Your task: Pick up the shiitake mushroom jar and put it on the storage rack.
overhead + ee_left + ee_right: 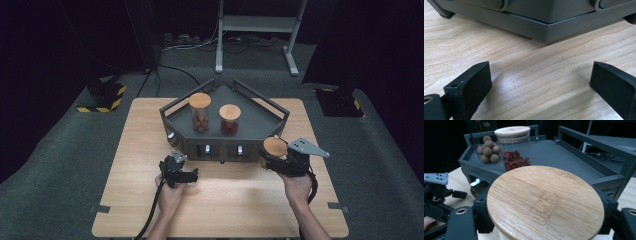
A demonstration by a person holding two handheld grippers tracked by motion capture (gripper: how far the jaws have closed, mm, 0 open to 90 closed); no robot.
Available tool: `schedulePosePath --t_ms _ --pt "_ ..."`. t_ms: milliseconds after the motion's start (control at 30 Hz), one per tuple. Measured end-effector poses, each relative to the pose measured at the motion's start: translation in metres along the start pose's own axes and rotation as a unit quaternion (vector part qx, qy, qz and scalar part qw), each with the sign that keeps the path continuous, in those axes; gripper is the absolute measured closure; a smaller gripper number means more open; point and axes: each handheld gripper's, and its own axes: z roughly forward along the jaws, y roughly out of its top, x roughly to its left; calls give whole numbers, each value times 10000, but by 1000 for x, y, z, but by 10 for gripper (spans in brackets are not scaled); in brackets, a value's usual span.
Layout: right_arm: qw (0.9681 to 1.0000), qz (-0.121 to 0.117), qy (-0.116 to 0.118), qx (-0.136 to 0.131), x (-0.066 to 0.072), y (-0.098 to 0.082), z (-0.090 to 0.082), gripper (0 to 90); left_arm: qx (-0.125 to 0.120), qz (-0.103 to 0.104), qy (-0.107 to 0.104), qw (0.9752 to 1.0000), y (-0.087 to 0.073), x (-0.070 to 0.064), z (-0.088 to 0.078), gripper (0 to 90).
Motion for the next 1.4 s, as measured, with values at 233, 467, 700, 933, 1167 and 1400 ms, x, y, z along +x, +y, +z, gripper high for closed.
schedulePosePath --t_ms 233,467,700,933,1167,1400 --pt "10000 -7 -61 11 -2 6 4 246 1 1 -1 10000 0 0 0 37" --pt "9999 64 -77 -15 -6 13 6 246 4 4 -1 10000 0 0 0 37" --pt "9999 95 -102 -2 -8 18 7 246 -1 -2 -1 10000 0 0 0 37" --pt "9998 115 -144 25 -10 23 11 245 10 16 0 10000 0 0 0 36" --pt "9998 132 -149 39 -11 27 15 246 4 7 0 10000 0 0 0 36" --pt "9998 164 -100 -10 -14 31 17 245 13 18 -1 10000 0 0 0 36"
